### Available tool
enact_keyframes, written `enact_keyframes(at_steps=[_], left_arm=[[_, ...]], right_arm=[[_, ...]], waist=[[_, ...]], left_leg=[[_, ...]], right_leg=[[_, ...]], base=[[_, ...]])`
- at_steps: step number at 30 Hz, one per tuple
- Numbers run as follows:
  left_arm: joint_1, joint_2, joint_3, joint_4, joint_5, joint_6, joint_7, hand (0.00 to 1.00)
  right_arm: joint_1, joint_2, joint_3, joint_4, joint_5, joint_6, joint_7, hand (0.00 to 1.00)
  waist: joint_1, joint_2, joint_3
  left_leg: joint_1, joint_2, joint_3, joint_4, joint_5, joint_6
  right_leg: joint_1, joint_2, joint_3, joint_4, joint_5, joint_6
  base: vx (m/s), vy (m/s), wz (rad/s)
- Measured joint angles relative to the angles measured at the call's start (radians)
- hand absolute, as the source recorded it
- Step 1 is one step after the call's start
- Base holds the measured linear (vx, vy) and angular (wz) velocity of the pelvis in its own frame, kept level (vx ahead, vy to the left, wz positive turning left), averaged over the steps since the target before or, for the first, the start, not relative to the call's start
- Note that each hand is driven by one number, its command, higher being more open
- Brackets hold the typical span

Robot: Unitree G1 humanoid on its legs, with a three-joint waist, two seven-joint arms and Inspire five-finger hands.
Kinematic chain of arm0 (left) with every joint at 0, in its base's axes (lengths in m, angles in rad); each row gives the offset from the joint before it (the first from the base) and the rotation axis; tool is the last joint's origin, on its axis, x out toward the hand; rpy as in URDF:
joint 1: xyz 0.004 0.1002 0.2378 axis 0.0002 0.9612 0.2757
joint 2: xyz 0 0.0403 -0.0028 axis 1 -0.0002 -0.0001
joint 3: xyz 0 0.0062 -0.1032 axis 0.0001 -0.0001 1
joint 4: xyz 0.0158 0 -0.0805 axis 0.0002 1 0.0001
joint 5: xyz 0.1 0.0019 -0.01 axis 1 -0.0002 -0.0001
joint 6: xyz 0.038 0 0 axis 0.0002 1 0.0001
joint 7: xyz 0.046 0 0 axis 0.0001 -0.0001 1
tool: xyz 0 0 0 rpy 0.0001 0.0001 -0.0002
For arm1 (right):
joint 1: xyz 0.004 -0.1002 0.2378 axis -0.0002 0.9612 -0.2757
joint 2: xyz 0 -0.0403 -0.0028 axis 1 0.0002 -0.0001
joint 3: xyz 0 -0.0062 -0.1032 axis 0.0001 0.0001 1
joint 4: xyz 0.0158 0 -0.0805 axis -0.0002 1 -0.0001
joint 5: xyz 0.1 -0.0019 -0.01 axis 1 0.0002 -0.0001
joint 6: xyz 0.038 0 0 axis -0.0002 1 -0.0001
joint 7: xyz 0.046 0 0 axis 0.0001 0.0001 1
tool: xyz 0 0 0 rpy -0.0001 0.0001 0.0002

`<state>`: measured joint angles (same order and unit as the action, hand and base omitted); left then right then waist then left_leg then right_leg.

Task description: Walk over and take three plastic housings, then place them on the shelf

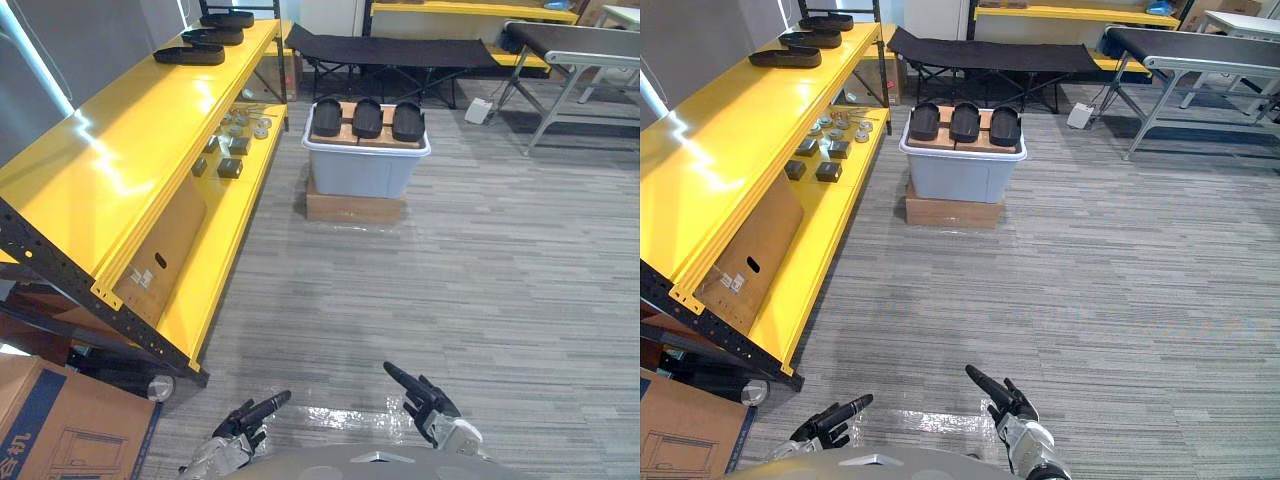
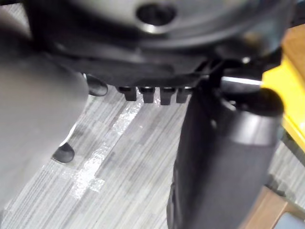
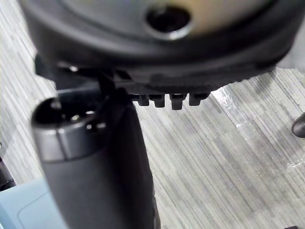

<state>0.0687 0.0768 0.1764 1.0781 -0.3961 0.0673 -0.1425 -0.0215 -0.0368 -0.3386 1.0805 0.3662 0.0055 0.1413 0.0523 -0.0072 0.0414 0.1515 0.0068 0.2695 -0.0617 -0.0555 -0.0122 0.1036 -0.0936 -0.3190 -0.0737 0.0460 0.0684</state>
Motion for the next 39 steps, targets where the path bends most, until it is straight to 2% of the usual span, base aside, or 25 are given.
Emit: enact_keyframes(at_steps=[3,9,13,16,18,19,21,23,24,25,26,27,29,30,31,32,33,34,35,36,37,39], left_arm=[[0.003,-0.001,-0.01,-0.006,-0.002,0.0,0.009,1.0],[0.005,-0.001,-0.014,-0.008,0.012,0.0,-0.016,1.0],[0.012,-0.002,-0.014,-0.007,0.015,0.0,-0.009,1.0],[0.013,-0.006,-0.015,-0.007,0.107,-0.002,-0.008,1.0],[0.013,-0.006,-0.019,-0.007,0.136,-0.008,-0.008,1.0],[0.013,-0.005,-0.018,-0.007,0.132,-0.021,-0.006,1.0],[0.013,-0.004,-0.013,-0.008,0.12,-0.022,0.01,1.0],[0.015,-0.005,0.013,-0.009,0.084,-0.023,0.028,1.0],[0.019,-0.014,0.044,-0.024,0.063,-0.025,0.042,1.0],[0.022,-0.02,0.06,-0.038,0.043,-0.025,0.048,1.0],[0.03,-0.032,0.087,-0.057,0.004,-0.021,0.051,1.0],[0.039,-0.044,0.116,-0.067,-0.035,-0.018,0.047,1.0],[0.054,-0.059,0.146,-0.075,-0.043,-0.013,0.042,1.0],[0.09,-0.082,0.178,-0.092,-0.04,-0.013,0.039,1.0],[0.116,-0.101,0.197,-0.098,-0.035,-0.014,0.036,1.0],[0.143,-0.141,0.243,-0.079,-0.026,-0.025,0.026,1.0],[0.151,-0.141,0.259,-0.071,-0.029,-0.028,0.023,1.0],[0.165,-0.132,0.288,-0.07,-0.027,-0.028,0.008,1.0],[0.178,-0.128,0.314,-0.079,-0.025,-0.032,0.001,1.0],[0.178,-0.123,0.317,-0.078,-0.024,-0.033,0.001,1.0],[0.181,-0.121,0.314,-0.062,-0.013,-0.034,0.002,1.0],[0.204,-0.117,0.317,-0.057,0.005,-0.021,0.001,1.0]], right_arm=[[0.005,0.0,0.018,0.0,0.014,-0.038,-0.007,1.0],[0.032,0.006,0.029,0.0,0.053,-0.068,-0.004,1.0],[0.061,0.007,0.023,0.0,0.051,-0.121,-0.006,1.0],[0.079,0.008,0.014,0.0,0.053,-0.163,-0.025,1.0],[0.083,0.009,0.013,0.0,0.079,-0.183,-0.029,1.0],[0.084,0.009,0.013,0.0,0.089,-0.193,-0.029,1.0],[0.086,0.006,0.014,-0.001,0.081,-0.201,-0.029,1.0],[0.087,0.004,0.019,-0.004,0.063,-0.202,-0.029,1.0],[0.088,0.003,0.037,-0.013,0.032,-0.202,-0.03,1.0],[0.09,0.003,0.053,-0.025,0.022,-0.202,-0.031,1.0],[0.087,0.001,0.087,-0.044,-0.005,-0.202,-0.035,1.0],[0.084,-0.003,0.122,-0.048,-0.009,-0.205,-0.038,1.0],[0.081,-0.008,0.144,-0.057,-0.009,-0.208,-0.042,1.0],[0.083,-0.009,0.165,-0.068,-0.009,-0.209,-0.041,1.0],[0.087,-0.013,0.183,-0.079,-0.009,-0.21,-0.04,1.0],[0.08,-0.026,0.219,-0.087,-0.011,-0.22,-0.034,1.0],[0.082,-0.024,0.24,-0.092,-0.018,-0.228,-0.029,1.0],[0.082,-0.018,0.265,-0.091,-0.036,-0.241,-0.012,1.0],[0.076,-0.008,0.28,-0.091,-0.045,-0.242,0.001,1.0],[0.073,-0.003,0.289,-0.091,-0.044,-0.242,0.004,1.0],[0.061,-0.001,0.295,-0.086,-0.045,-0.242,0.011,1.0],[0.059,0.012,0.297,-0.084,-0.045,-0.242,0.019,1.0]], waist=[[-0.001,0.0,0.0],[-0.002,-0.003,0.003],[-0.004,-0.003,0.004],[-0.008,-0.003,0.005],[-0.01,-0.005,0.01],[-0.01,-0.002,0.022],[-0.011,0.009,0.034],[-0.008,0.031,0.05],[-0.001,0.035,0.064],[0.002,0.039,0.075],[0.009,0.049,0.096],[0.023,0.055,0.107],[0.044,0.071,0.119],[0.056,0.08,0.121],[0.061,0.094,0.117],[0.081,0.135,0.112],[0.09,0.127,0.117],[0.092,0.082,0.122],[0.097,0.047,0.125],[0.103,0.034,0.124],[0.112,0.035,0.121],[0.115,0.023,0.088]], left_leg=[[0.0,-0.002,0.011,-0.014,0.004,0.004],[0.015,-0.003,0.035,-0.02,-0.001,-0.001],[0.024,-0.003,0.051,-0.02,-0.007,-0.003],[0.035,0.0,0.058,-0.009,-0.018,-0.003],[0.029,0.005,0.063,0.024,-0.035,-0.002],[0.013,0.017,0.068,0.083,-0.067,-0.003],[-0.03,0.05,0.075,0.217,-0.136,-0.008],[-0.09,0.101,0.071,0.394,-0.205,-0.015],[-0.156,0.13,0.048,0.542,-0.211,-0.015],[-0.194,0.144,0.027,0.626,-0.206,-0.014],[-0.275,0.163,-0.023,0.78,-0.183,-0.018],[-0.329,0.158,-0.069,0.829,-0.207,-0.018],[-0.356,0.137,-0.11,0.738,-0.23,-0.018],[-0.348,0.119,-0.141,0.611,-0.228,-0.023],[-0.339,0.12,-0.164,0.524,-0.225,-0.026],[-0.344,0.145,-0.129,0.5,-0.157,-0.017],[-0.342,0.132,-0.122,0.489,-0.159,-0.021],[-0.331,0.09,-0.117,0.473,-0.159,-0.021],[-0.333,0.05,-0.107,0.481,-0.161,-0.015],[-0.336,0.032,-0.104,0.49,-0.167,-0.004],[-0.338,0.016,-0.112,0.507,-0.18,0.015],[-0.331,-0.016,-0.115,0.492,-0.195,0.04]], right_leg=[[-0.012,0.0,0.009,0.001,0.0,0.0],[-0.013,0.003,0.033,0.0,0.001,-0.001],[-0.012,0.004,0.051,0.0,0.001,-0.001],[0.003,0.005,0.056,0.0,0.001,-0.001],[0.005,0.006,0.063,0.004,0.0,-0.002],[0.007,0.007,0.075,0.014,-0.004,-0.007],[0.006,0.017,0.083,0.035,-0.018,-0.017],[0.005,0.038,0.101,0.051,-0.044,-0.026],[0.003,0.042,0.109,0.064,-0.052,-0.033],[0.003,0.044,0.111,0.072,-0.055,-0.036],[0.001,0.05,0.12,0.087,-0.062,-0.044],[0.001,0.049,0.137,0.091,-0.063,-0.045],[-0.002,0.034,0.164,0.09,-0.064,-0.045],[-0.016,0.023,0.191,0.086,-0.067,-0.039],[-0.017,0.031,0.202,0.076,-0.067,-0.034],[-0.068,0.048,0.206,0.218,-0.093,-0.045],[-0.109,0.034,0.198,0.349,-0.141,-0.039],[-0.109,-0.001,0.185,0.456,-0.233,-0.03],[-0.09,-0.036,0.172,0.443,-0.296,-0.025],[-0.077,-0.051,0.181,0.411,-0.317,0.007],[-0.051,-0.061,0.187,0.371,-0.331,0.03],[-0.024,-0.079,0.189,0.333,-0.334,0.045]], base=[[-0.03,-0.004,-0.1],[0.0,-0.003,-0.12],[-0.03,-0.012,-0.11],[-0.06,-0.019,-0.08],[-0.06,-0.023,-0.12],[-0.06,-0.044,-0.21],[-0.06,-0.063,-0.19],[-0.1,-0.058,-0.13],[-0.1,-0.033,-0.1],[-0.08,-0.014,-0.1],[-0.05,0.039,-0.19],[-0.02,0.071,-0.27],[0.0,0.18,-0.47],[-0.01,0.26,-0.66],[0.06,0.23,-0.88],[0.11,0.126,-0.69],[0.18,0.099,-0.37],[0.19,0.06,0.15],[0.17,0.036,0.27],[0.15,0.038,0.17],[0.15,0.104,0.08],[0.22,0.11,0.08]])
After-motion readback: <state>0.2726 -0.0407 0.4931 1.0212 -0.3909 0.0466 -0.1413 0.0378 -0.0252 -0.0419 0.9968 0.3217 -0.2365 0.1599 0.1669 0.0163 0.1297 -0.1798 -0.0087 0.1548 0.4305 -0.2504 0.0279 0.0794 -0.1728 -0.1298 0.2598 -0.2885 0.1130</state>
